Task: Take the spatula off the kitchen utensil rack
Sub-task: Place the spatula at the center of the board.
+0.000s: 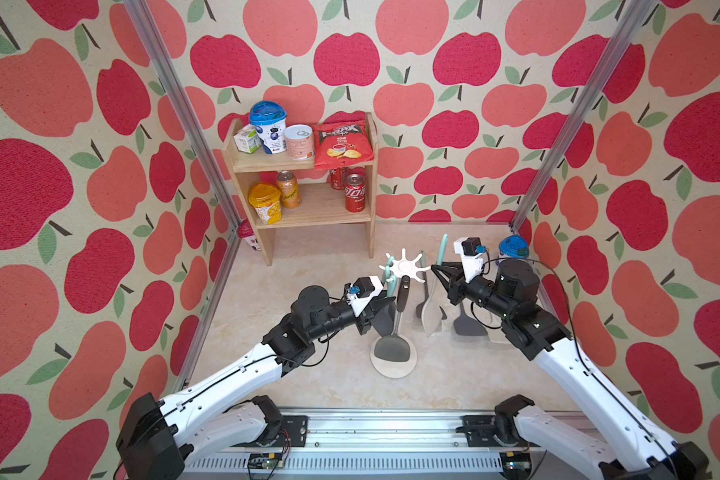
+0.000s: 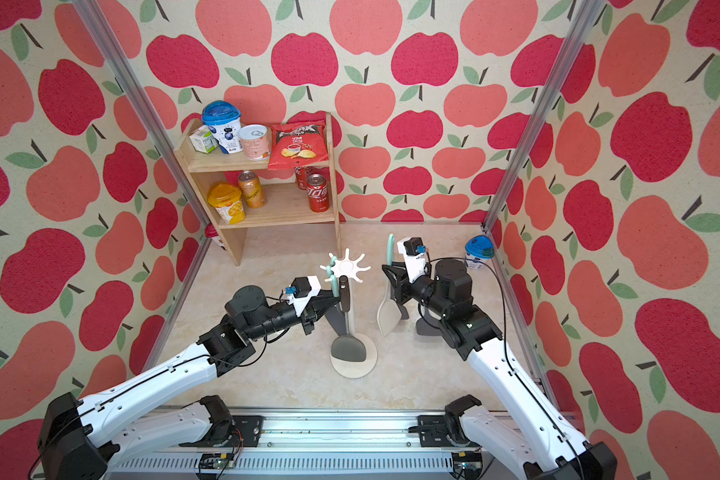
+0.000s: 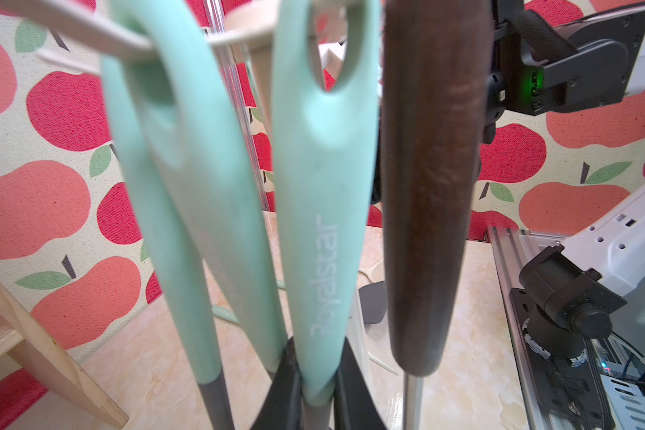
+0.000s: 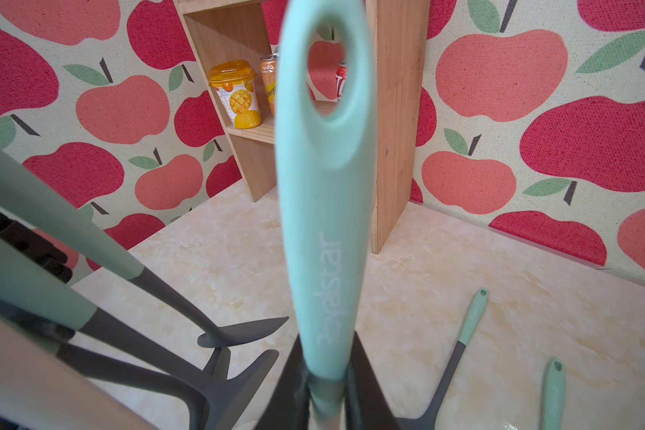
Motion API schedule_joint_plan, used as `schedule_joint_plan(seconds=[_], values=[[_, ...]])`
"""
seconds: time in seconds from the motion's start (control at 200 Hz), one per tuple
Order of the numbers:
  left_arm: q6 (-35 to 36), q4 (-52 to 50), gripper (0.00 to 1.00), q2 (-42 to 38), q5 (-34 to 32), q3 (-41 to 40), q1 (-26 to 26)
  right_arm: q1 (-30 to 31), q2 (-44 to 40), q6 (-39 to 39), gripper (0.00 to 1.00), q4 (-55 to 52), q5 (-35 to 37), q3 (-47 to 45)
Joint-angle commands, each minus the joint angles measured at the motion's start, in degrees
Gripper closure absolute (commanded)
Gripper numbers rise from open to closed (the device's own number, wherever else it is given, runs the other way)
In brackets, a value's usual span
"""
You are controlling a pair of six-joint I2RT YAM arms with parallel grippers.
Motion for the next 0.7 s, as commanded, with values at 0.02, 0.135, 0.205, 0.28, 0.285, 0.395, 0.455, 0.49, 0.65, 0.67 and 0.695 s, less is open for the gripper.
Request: schedule_joint_plan(seconds=[0.02, 0.135, 0.205, 0.28, 0.285, 0.395, 0.455, 0.49, 0.65, 0.67, 0.695], values=[[0.46, -7.71, 1.00, 0.52, -0.99, -2.38, 0.25, -0.79, 1.84, 2.13, 1.00, 1.46, 1.04, 3.26], [0.31, -7.75, 1.00, 0.35, -1.03, -2.38, 0.31, -1.01, 4.01, 2.75, 1.00, 1.12, 1.66, 4.96], [0.33, -7.75, 1.00, 0.12, -1.00, -2.38, 0.33, -1.16, 5.46, 3.11, 1.00, 0.78, 2.05, 6.02], [0.33, -7.90, 1.00, 0.07, -1.02, -2.38, 0.29, -1.34, 6.78, 3.63, 1.00, 0.67, 2.31, 7.01], [0.36, -7.87, 1.00, 0.03, -0.98, -2.38, 0.31, -1.36, 6.89, 3.64, 1.00, 0.67, 2.34, 7.08], [0.35, -7.84, 1.00, 0.06, -0.89, -2.32, 0.29, -1.41, 8.96, 4.31, 1.00, 0.02, 3.11, 8.81], [0.38, -7.84, 1.00, 0.00, -0.87, -2.29, 0.29, -1.48, 10.08, 4.68, 1.00, -0.36, 3.39, 9.75], [0.44, -7.76, 1.00, 0.01, -0.86, -2.30, 0.34, -1.51, 10.75, 4.94, 1.00, -0.54, 3.67, 10.24], [0.60, -7.67, 1.00, -0.01, -0.79, -2.17, 0.31, -1.69, 14.27, 6.21, 1.00, -2.01, 3.95, 13.28], [0.62, -7.66, 1.00, -0.05, -0.78, -2.17, 0.27, -1.72, 14.79, 6.34, 1.00, -2.40, 3.91, 13.79], [0.68, -7.75, 1.00, -0.02, -0.83, -2.12, 0.33, -1.77, 15.42, 6.50, 1.00, -2.77, 3.93, 14.40]])
